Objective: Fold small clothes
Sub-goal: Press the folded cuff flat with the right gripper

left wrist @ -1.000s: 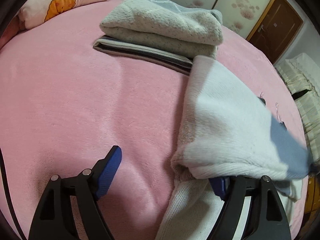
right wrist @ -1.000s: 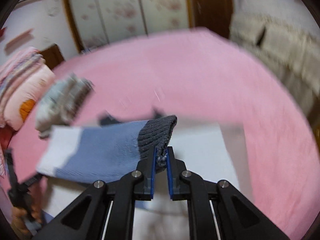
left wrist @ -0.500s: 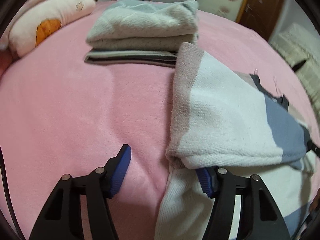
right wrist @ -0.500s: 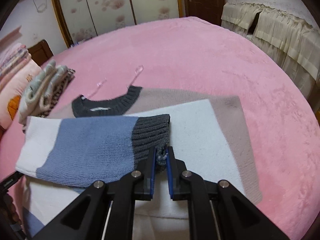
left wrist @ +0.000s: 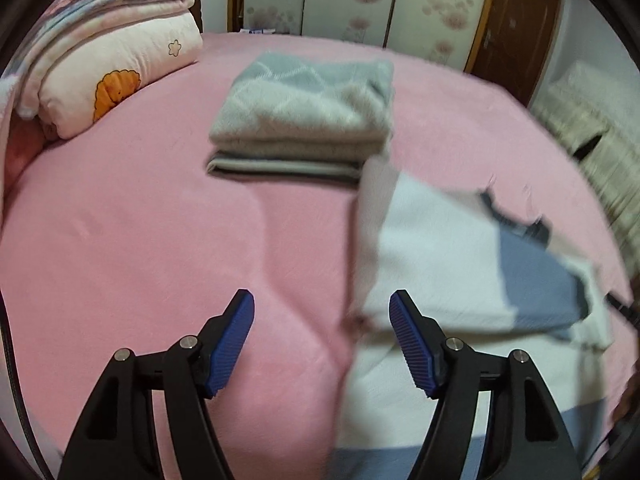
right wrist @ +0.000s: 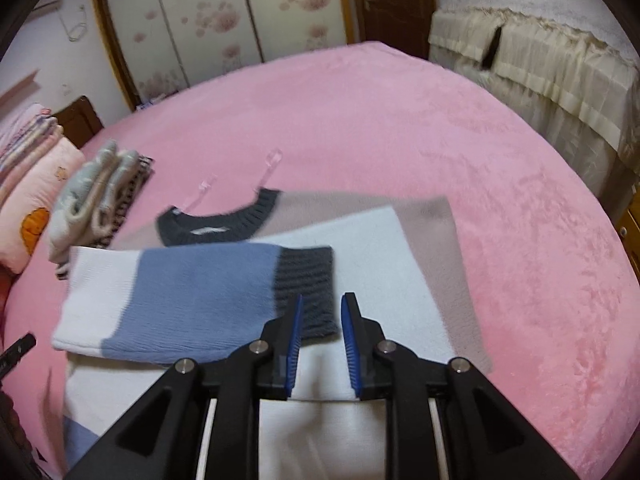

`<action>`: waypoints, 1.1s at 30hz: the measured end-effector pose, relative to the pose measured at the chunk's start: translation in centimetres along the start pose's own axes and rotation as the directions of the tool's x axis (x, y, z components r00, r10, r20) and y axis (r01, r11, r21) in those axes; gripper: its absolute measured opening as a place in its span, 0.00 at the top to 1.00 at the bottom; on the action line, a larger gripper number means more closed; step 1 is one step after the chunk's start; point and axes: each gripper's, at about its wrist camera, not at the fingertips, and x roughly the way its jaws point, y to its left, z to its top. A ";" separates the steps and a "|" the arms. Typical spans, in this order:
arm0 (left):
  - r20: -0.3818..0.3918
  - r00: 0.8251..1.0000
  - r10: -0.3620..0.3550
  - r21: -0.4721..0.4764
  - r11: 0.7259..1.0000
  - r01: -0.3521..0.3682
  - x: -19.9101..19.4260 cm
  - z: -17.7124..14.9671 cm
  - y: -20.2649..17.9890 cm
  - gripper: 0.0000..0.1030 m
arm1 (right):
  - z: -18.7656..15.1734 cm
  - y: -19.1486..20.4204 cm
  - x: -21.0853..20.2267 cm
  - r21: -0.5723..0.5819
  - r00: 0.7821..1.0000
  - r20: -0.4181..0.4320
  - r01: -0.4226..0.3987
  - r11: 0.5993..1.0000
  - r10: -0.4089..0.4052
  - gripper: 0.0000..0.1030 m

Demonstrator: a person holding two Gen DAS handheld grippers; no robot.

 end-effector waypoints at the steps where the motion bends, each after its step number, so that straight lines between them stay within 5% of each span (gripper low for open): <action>1: 0.006 1.000 -0.022 -0.009 1.000 0.022 0.1 0.3 -0.2 0.33 | 0.1 0.5 -0.2 -0.009 1.000 0.005 -0.018 1.000 0.018 0.81; 4: -0.004 0.994 -0.107 0.000 0.994 0.107 1.4 1.0 -2.0 0.37 | 0.2 2.2 0.2 -0.036 0.998 0.003 -0.060 0.998 0.060 0.81; 7: -0.051 0.981 -0.189 0.019 0.982 0.191 3.9 0.3 -4.3 0.56 | -0.1 4.1 1.5 -0.077 0.996 -0.014 -0.085 0.993 0.084 0.81; 12: -0.113 0.989 -0.092 0.097 0.990 0.103 9.1 -1.2 -6.2 0.62 | -0.9 4.5 5.5 -0.104 0.996 -0.080 -0.039 0.994 0.031 0.81; 17: -0.123 0.987 -0.101 0.068 0.992 0.110 10.7 -0.9 -5.1 0.62 | -1.2 2.0 6.6 -0.067 0.995 -0.097 -0.024 0.997 0.017 0.98; 20: -0.127 0.987 -0.099 0.072 0.991 0.109 10.5 -0.8 -5.2 0.62 | -1.2 0.8 5.8 -0.046 0.996 -0.093 -0.011 0.999 0.007 0.99; 22: -0.131 0.987 -0.094 0.075 0.992 0.105 9.6 -0.7 -5.2 0.60 | -1.1 0.4 5.1 -0.027 0.995 -0.095 -0.015 1.000 0.012 0.99; 26: -0.103 0.990 -0.101 0.044 0.993 0.106 6.2 -0.5 -4.7 0.36 | -1.3 -0.6 2.1 0.011 0.996 -0.087 -0.028 1.000 0.028 0.95; 33: 0.004 0.992 -0.129 0.040 0.991 0.128 -2.8 -0.5 -4.6 0.22 | -1.7 -1.7 -6.8 0.029 0.997 0.013 -0.075 0.997 0.074 0.94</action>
